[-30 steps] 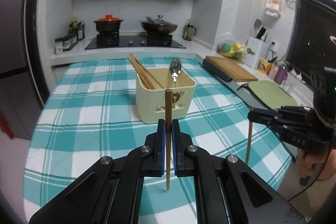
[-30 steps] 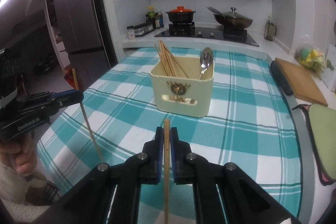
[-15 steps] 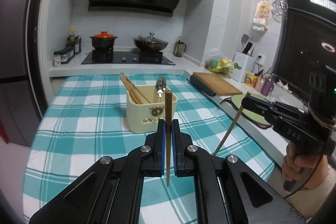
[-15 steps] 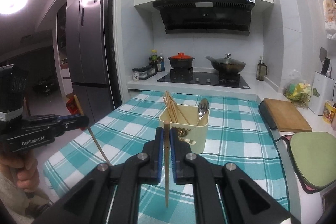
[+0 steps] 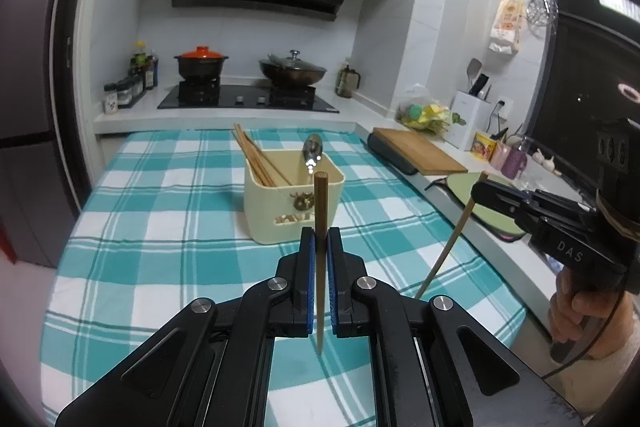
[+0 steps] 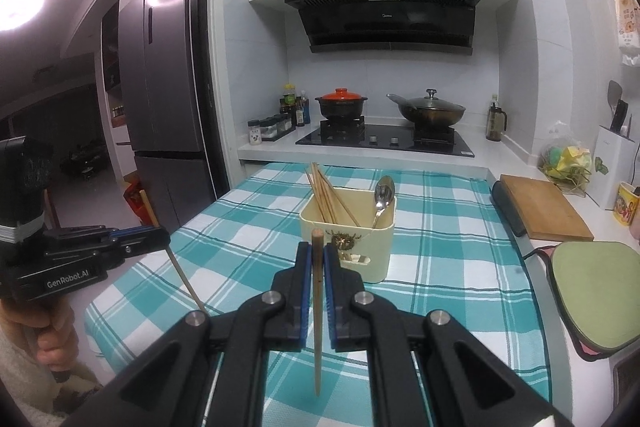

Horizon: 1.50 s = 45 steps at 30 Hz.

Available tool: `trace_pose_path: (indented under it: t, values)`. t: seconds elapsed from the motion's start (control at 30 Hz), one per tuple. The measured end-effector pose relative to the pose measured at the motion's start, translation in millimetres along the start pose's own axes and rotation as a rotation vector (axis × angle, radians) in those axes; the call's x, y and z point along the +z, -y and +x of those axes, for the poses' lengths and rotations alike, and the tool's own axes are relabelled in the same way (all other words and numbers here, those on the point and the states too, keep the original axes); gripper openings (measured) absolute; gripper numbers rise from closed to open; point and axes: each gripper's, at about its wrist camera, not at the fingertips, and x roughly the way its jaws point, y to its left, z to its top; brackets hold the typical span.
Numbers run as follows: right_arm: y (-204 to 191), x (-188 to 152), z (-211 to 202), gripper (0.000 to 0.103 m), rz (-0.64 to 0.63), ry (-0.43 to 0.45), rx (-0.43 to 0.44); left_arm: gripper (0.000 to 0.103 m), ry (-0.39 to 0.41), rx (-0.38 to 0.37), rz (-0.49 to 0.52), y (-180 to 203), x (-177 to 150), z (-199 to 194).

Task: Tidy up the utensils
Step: 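Raise both chopsticks upright and insert them into the cream holder, then open both tools and pull them back from the holder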

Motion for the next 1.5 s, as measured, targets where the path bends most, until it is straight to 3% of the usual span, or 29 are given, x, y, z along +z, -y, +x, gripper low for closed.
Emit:
trace_pose_path:
  t: [0.43, 0.57, 0.67, 0.77, 0.93, 1.13, 1.23, 1.33, 1.5]
  values:
    - [1, -1, 17, 0.006, -0.039, -0.040, -0.058, 0.004, -0.033, 0.028, -0.021, -7, -4, 17]
    - [9, 0, 25, 0.006, -0.020, -0.069, -0.045, 0.004, -0.050, 0.001, -0.032, -9, 6, 19]
    - [18, 8, 31, 0.006, 0.001, -0.102, -0.010, 0.004, -0.030, -0.031, -0.040, -13, 31, 12]
    - [26, 29, 34, 0.006, -0.003, -0.093, 0.011, 0.004, 0.039, -0.052, -0.045, -15, 71, 0]
    - [39, 89, 36, 0.006, -0.002, 0.056, 0.000, 0.004, 0.187, -0.027, 0.008, -8, 138, -1]
    - [57, 146, 74, 0.006, 0.050, 0.183, 0.014, 0.004, 0.246, 0.041, 0.029, -14, 184, 60]
    - [63, 160, 107, 0.006, 0.039, 0.204, 0.022, 0.004, 0.203, 0.069, 0.025, -22, 188, 108]
    - [63, 161, 150, 0.006, 0.007, 0.147, 0.014, 0.004, 0.109, 0.081, -0.006, -35, 178, 160]
    - [65, 146, 233, 0.006, -0.031, -0.102, 0.016, 0.004, -0.125, 0.083, -0.095, -62, 156, 242]
